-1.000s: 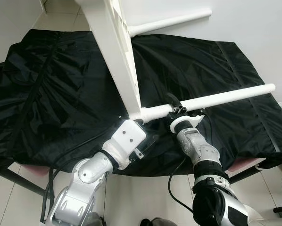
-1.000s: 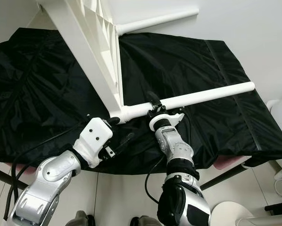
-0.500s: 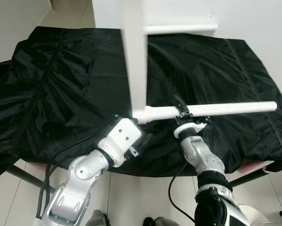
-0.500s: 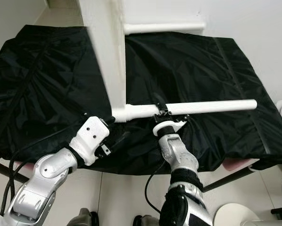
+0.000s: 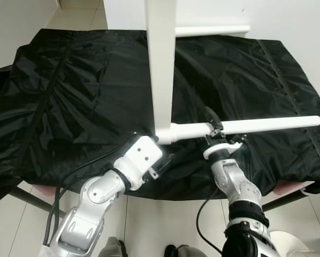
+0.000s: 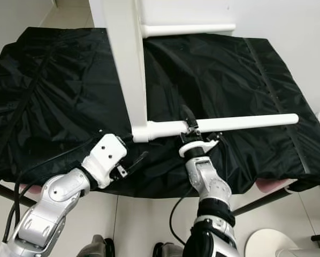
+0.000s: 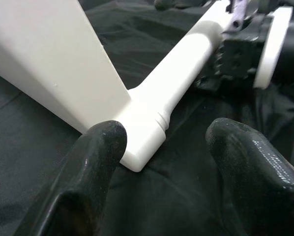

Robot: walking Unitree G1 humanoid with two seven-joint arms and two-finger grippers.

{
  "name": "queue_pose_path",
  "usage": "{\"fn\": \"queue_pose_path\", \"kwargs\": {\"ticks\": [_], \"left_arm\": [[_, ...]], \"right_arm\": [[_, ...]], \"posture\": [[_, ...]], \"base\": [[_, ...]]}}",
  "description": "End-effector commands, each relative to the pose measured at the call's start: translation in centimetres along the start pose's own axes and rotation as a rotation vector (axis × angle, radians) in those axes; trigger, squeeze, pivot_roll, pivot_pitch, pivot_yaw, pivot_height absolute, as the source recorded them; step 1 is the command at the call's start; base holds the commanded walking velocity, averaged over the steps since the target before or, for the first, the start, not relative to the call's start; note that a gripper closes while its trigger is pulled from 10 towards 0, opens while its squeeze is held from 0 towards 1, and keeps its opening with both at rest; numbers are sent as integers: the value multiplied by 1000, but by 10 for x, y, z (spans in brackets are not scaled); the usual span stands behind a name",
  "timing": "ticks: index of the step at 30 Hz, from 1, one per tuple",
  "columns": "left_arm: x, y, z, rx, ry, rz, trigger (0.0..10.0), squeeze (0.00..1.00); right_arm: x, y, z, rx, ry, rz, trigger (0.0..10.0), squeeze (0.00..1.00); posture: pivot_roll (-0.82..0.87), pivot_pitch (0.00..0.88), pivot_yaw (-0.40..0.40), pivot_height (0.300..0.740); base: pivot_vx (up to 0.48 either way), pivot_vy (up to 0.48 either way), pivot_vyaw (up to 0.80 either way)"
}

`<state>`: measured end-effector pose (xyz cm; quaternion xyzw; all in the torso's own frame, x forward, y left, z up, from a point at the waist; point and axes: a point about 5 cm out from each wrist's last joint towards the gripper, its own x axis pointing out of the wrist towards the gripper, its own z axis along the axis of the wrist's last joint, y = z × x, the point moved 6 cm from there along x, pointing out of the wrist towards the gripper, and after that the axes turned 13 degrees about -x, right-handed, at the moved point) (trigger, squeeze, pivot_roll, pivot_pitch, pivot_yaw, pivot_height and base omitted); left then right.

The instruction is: Building children table

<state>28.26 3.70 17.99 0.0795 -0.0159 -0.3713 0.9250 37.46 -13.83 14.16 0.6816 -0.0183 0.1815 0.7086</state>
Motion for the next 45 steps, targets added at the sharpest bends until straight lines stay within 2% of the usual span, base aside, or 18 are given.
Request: {"fn": "queue_pose_path", "kwargs": {"ticks": [1, 8, 9, 14, 19, 23, 26, 27, 30, 32, 33, 34, 36, 38, 39, 40, 42, 45], "left_arm": [[1, -4, -3, -5, 6, -25, 10000, 0], [-2, 0, -5, -5, 10, -9, 10000, 0], [-3, 1, -5, -4, 11, -6, 10000, 0], [-4, 2, -6, -4, 14, -3, 10000, 0], [-5, 3, -6, -5, 17, -6, 10000, 0], [-6, 3, -7, -7, 20, -7, 10000, 0], [-6, 5, -7, -5, 19, -1, 10000, 0], [-6, 6, -6, -3, 16, 3, 10000, 0], [-5, 7, -7, -1, 18, 6, 10000, 0], [-1, 20, -17, -35, 37, 56, 10000, 0], [-2, 28, -39, -35, 120, 71, 10000, 0], [-8, 59, -85, 67, 309, 169, 10000, 0], [-11, 71, -93, 143, 348, 206, 10000, 0], [-12, 78, -95, 188, 356, 229, 10000, 0], [-12, 100, -91, 290, 358, 339, 10000, 0], [-7, 111, -71, 315, 285, 398, 10000, 0], [-7, 111, -71, 315, 285, 398, 10000, 0], [-3, 112, -45, 311, 185, 405, 10000, 0]], "right_arm": [[-1, 4, -14, 74, -10, 29, 10000, 1000], [-30, 0, 0, 12, -22, -36, 10000, 1000], [-36, -1, 5, -13, -27, -61, 10000, 0], [-56, -2, 20, -58, -66, -125, 10000, 0], [-77, -23, 36, 40, -142, -223, 10000, 0], [-78, -15, 49, 78, -191, -166, 10000, 0], [-68, -2, 58, -10, -184, -120, 10000, 0], [-63, 5, 58, -98, -157, -108, 10000, 0], [-63, 6, 55, -138, -138, -105, 10000, 0], [-68, 8, 48, -121, -127, -68, 10000, 0], [-72, 12, 45, -115, -125, -41, 10000, 0], [-79, 18, 42, -119, -129, -13, 10000, 0], [-81, 20, 42, -117, -132, -4, 10000, 0], [-82, 21, 42, -117, -134, -1, 10000, 0], [-84, 21, 43, -120, -145, -3, 10000, 0], [-87, 18, 43, -124, -158, -12, 10000, 0], [-87, 18, 43, -124, -158, -12, 10000, 0], [-92, 15, 40, -128, -171, -20, 10000, 0]], "posture": [[-60, 157, -18, 740], [-62, 167, -20, 740], [-65, 169, -18, 740], [-67, 172, -17, 740], [-76, 178, -3, 740], [-74, 175, 9, 740], [-66, 171, 12, 740], [-66, 171, 12, 740], [-59, 168, 10, 740], [-66, 163, 26, 740], [-74, 160, 41, 740], [-84, 162, 69, 740], [-84, 162, 69, 740], [-84, 162, 69, 740], [-88, 164, 99, 740], [-97, 169, 105, 740], [-97, 169, 105, 740], [-97, 169, 106, 740]], "base": [[0, 0, 0], [0, 0, 0], [0, 0, 0], [0, 0, 0], [0, 0, 0], [0, 0, 0], [0, 0, 0], [0, 0, 0], [0, 0, 0], [0, 0, 0], [0, 0, 0], [0, 0, 0], [0, 0, 0], [0, 0, 0], [0, 0, 0], [0, 0, 0], [0, 0, 0], [0, 0, 0]]}}
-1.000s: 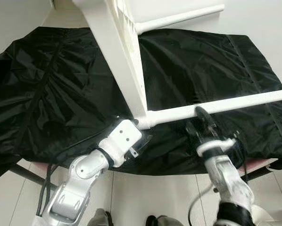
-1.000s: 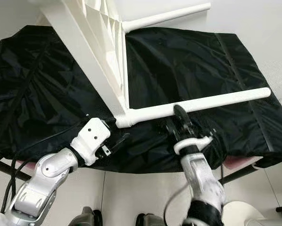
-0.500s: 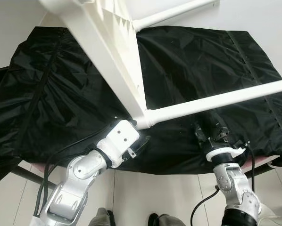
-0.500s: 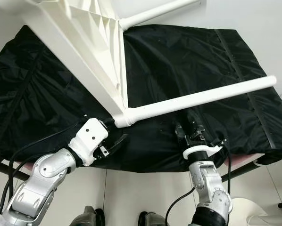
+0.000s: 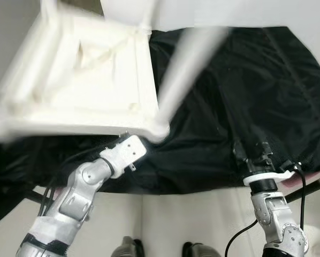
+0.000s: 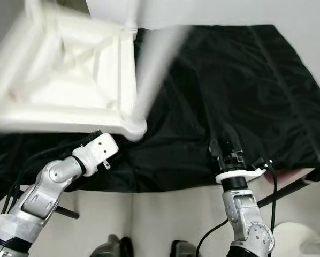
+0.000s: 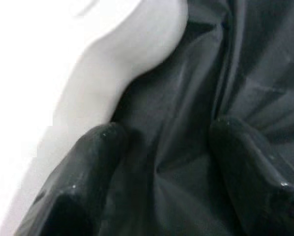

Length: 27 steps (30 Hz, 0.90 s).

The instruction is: Building children table

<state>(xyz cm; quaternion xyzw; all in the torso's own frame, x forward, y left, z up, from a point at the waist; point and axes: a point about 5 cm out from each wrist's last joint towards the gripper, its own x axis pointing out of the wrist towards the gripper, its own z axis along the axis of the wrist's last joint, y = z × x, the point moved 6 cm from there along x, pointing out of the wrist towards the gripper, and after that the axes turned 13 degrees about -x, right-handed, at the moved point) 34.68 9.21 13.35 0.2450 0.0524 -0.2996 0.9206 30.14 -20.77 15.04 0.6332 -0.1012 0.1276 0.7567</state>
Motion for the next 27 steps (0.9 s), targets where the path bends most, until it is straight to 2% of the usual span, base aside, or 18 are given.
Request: {"fn": "queue_pose_path", "kwargs": {"ticks": [1, 3, 6, 18, 21, 22, 24, 26, 27], "left_arm": [[-12, 30, 8, 19, -70, 248, 10000, 0], [-15, 8, 12, 10, -99, 149, 10000, 0], [-14, 1, 9, -1, -99, 115, 10000, 0], [-17, -2, 6, 24, -106, 88, 10000, 0], [-28, -10, 19, -44, -171, 27, 10000, 0], [-28, -10, 19, -44, -171, 27, 10000, 0], [-37, -16, 29, -110, -227, -15, 10000, 0], [-37, -16, 29, -110, -227, -15, 10000, 0], [-47, -22, 45, -192, -303, -66, 10000, 0]], "right_arm": [[-15, -11, -14, 34, 3, -42, 10000, 0], [-16, -10, -17, 17, 18, -34, 10000, 0], [-13, -8, -15, 14, 23, -22, 10000, 0], [-7, -1, -13, -23, 54, 13, 10000, 0], [-8, 13, -18, -146, 116, 67, 10000, 0], [-8, 13, -18, -146, 116, 67, 10000, 0], [-10, 23, -24, -233, 175, 108, 10000, 0], [-10, 23, -24, -233, 175, 108, 10000, 0], [-9, 37, -32, -347, 245, 168, 10000, 0]], "posture": [[-100, 169, 106, 740], [-98, 169, 101, 740], [-94, 165, 89, 740], [-93, 167, 73, 740], [-92, 176, 67, 740], [-92, 176, 67, 740], [-91, 174, 63, 740], [-91, 174, 63, 740], [-82, 177, 46, 740]], "base": [[0, 0, 0], [0, 0, 0], [0, 0, 0], [0, 0, 0], [0, 0, 0], [0, 0, 0], [0, 0, 0], [0, 0, 0], [0, 0, 0]]}}
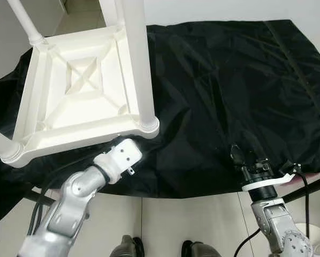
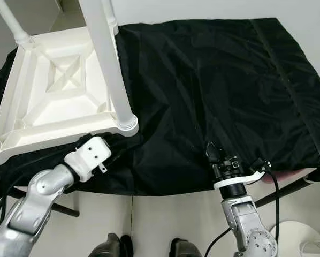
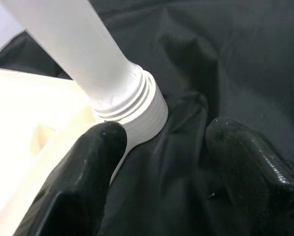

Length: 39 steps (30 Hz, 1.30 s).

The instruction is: Building children table

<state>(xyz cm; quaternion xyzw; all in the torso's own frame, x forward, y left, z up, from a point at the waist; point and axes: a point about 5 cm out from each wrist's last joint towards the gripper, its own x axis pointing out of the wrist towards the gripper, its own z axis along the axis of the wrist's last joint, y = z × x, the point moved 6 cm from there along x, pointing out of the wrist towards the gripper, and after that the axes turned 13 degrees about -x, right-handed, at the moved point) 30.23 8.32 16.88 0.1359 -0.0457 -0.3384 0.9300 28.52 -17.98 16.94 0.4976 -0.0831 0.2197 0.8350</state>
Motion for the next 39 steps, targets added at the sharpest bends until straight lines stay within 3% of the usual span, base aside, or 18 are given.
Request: {"fn": "queue_pose_path", "kwargs": {"ticks": [1, 5, 6, 8, 11, 13, 15, 20, 23, 27, 28, 32, 33, 34, 36, 37, 39], "left_arm": [[-7, -8, 13, -76, -55, -48, 10000, 0], [-12, -8, 18, -89, -77, -40, 10000, 0], [-16, -6, 22, -108, -89, -29, 10000, 0], [-19, -1, 25, -119, -101, 1, 10000, 0], [-23, 11, 27, -176, -124, 95, 10000, 0], [-24, 13, 28, -185, -127, 116, 10000, 0], [-24, 19, 31, -218, -150, 189, 10000, 0], [-24, 28, 35, -262, -176, 277, 10000, 0], [-23, 40, 34, -319, -179, 371, 10000, 0], [-23, 46, 30, -333, -163, 427, 10000, 0], [-22, 46, 29, -346, -162, 437, 10000, 0], [-19, 45, 28, -364, -162, 437, 10000, 0], [-18, 44, 26, -375, -153, 442, 10000, 251], [-15, 39, 27, -394, -160, 425, 10000, 1000], [-15, 39, 25, -388, -149, 430, 10000, 1000], [-16, 41, 23, -380, -141, 449, 10000, 600], [-17, 43, 22, -374, -133, 464, 10000, 600]], "right_arm": [[3, 16, -6, -93, 67, 64, 10000, 0], [8, 26, -6, -180, 104, 101, 10000, 0], [15, 30, -5, -272, 123, 105, 10000, 0], [21, 33, -2, -344, 127, 104, 10000, 0], [37, 22, 11, -519, 88, -17, 10000, 0], [40, 21, 14, -551, 80, -36, 10000, 0], [46, 21, 16, -663, 80, -62, 10000, 0], [53, 19, 17, -756, 81, -97, 10000, 0], [60, 17, 12, -878, 99, -96, 10000, 0], [63, 10, 6, -933, 114, -118, 10000, 0], [66, 6, 3, -1006, 133, -132, 10000, 0], [70, 0, -2, -1074, 158, -151, 10000, 0], [72, -4, -4, -1094, 168, -171, 10000, 0], [74, -9, -9, -1135, 193, -196, 10000, 0], [74, -12, -12, -1159, 208, -203, 10000, 0], [73, -15, -15, -1187, 224, -216, 10000, 0], [73, -17, -17, -1204, 232, -225, 10000, 0]], "posture": [[-82, 177, 46, 740], [-78, 171, 38, 740], [-75, 169, 29, 740], [-75, 167, 27, 740], [-73, 157, 17, 740], [-73, 157, 17, 740], [-75, 146, 9, 740], [-73, 139, 1, 740], [-65, 126, -13, 740], [-58, 113, -18, 740], [-52, 103, -18, 740], [-51, 78, -19, 740], [-46, 94, -17, 740], [-46, 96, -17, 740], [-45, 92, -16, 740], [-46, 88, -7, 740], [-46, 88, -7, 740]], "base": [[0, 0, 0], [0, 0, 0], [0, 0, 0], [0, 0, 0], [0, 0, 0], [0, 0, 0], [0, 0, 0], [0, 0, 0], [0, 0, 0], [0, 0, 0], [0, 0, 0], [0, 0, 0], [0, 0, 0], [0, 0, 0], [0, 0, 0], [0, 0, 0], [0, 0, 0]]}}
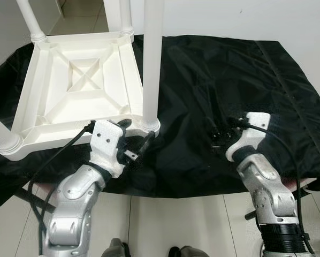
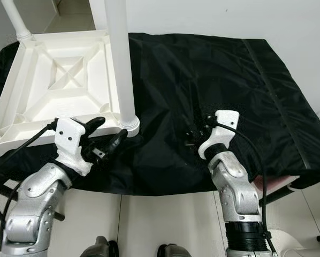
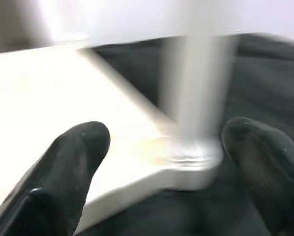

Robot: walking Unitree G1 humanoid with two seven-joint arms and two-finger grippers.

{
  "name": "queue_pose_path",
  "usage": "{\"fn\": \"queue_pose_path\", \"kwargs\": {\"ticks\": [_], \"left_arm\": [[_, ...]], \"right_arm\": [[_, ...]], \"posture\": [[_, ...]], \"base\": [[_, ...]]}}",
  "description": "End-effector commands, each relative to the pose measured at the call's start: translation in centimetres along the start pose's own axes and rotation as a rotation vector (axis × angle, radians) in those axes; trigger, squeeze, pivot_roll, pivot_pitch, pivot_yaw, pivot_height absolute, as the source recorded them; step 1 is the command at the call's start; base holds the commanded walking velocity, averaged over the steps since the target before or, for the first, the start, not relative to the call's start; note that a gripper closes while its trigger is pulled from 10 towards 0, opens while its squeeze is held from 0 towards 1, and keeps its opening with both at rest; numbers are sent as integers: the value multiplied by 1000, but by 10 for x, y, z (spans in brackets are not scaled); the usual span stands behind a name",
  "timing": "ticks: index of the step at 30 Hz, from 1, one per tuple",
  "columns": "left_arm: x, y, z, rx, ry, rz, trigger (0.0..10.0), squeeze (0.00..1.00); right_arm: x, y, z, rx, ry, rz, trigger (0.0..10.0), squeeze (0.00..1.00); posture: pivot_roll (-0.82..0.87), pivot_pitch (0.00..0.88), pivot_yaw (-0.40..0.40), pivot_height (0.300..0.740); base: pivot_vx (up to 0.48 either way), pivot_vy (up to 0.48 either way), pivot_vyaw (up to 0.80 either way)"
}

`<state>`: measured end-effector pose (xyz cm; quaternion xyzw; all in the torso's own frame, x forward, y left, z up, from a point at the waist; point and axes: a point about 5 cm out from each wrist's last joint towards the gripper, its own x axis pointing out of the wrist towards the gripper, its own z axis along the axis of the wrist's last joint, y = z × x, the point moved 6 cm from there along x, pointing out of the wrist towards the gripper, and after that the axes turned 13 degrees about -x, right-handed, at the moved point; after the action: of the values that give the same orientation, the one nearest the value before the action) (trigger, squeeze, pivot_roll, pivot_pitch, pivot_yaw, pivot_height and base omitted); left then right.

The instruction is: Building children table

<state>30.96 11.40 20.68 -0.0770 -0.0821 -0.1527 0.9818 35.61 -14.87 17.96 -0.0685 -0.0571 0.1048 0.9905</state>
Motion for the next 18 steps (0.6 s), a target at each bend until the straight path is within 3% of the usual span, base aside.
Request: {"fn": "queue_pose_path", "kwargs": {"ticks": [1, 7, 8, 12, 13, 14, 15, 18], "left_arm": [[-2, 11, -4, 25, 22, 75, 10000, 0], [-2, 18, -4, 92, 36, 110, 10000, 0], [-1, 18, -3, 102, 43, 113, 10000, 0], [1, 22, -5, 132, 63, 117, 10000, 0], [3, 23, -5, 146, 64, 111, 10000, 0], [3, 23, -5, 146, 64, 111, 10000, 0], [4, 24, -4, 166, 57, 117, 10000, 0], [6, 27, -6, 171, 56, 130, 10000, 0]], "right_arm": [[-3, 1, -9, -41, 27, -7, 10000, 0], [-5, 8, -12, -44, 7, 32, 10000, 0], [-5, 8, -11, -35, -8, 39, 10000, 1000], [-1, 9, -15, -63, -19, 40, 10000, 1000], [0, 9, -15, -67, -25, 39, 10000, 251], [0, 9, -15, -67, -25, 39, 10000, 251], [-1, 10, -14, -60, -33, 45, 10000, 0], [-2, 9, -15, -87, -28, 30, 10000, 0]], "posture": [[-41, 88, 3, 740], [-27, 81, 28, 740], [-18, 78, 44, 740], [-20, 74, 51, 740], [-27, 75, 55, 740], [-27, 75, 55, 740], [-34, 74, 52, 740], [-46, 82, 55, 740]], "base": [[0, 0, 0], [0, 0, 0], [0, 0, 0], [0, 0, 0], [0, 0, 0], [0, 0, 0], [0, 0, 0], [0, 0, 0]]}}
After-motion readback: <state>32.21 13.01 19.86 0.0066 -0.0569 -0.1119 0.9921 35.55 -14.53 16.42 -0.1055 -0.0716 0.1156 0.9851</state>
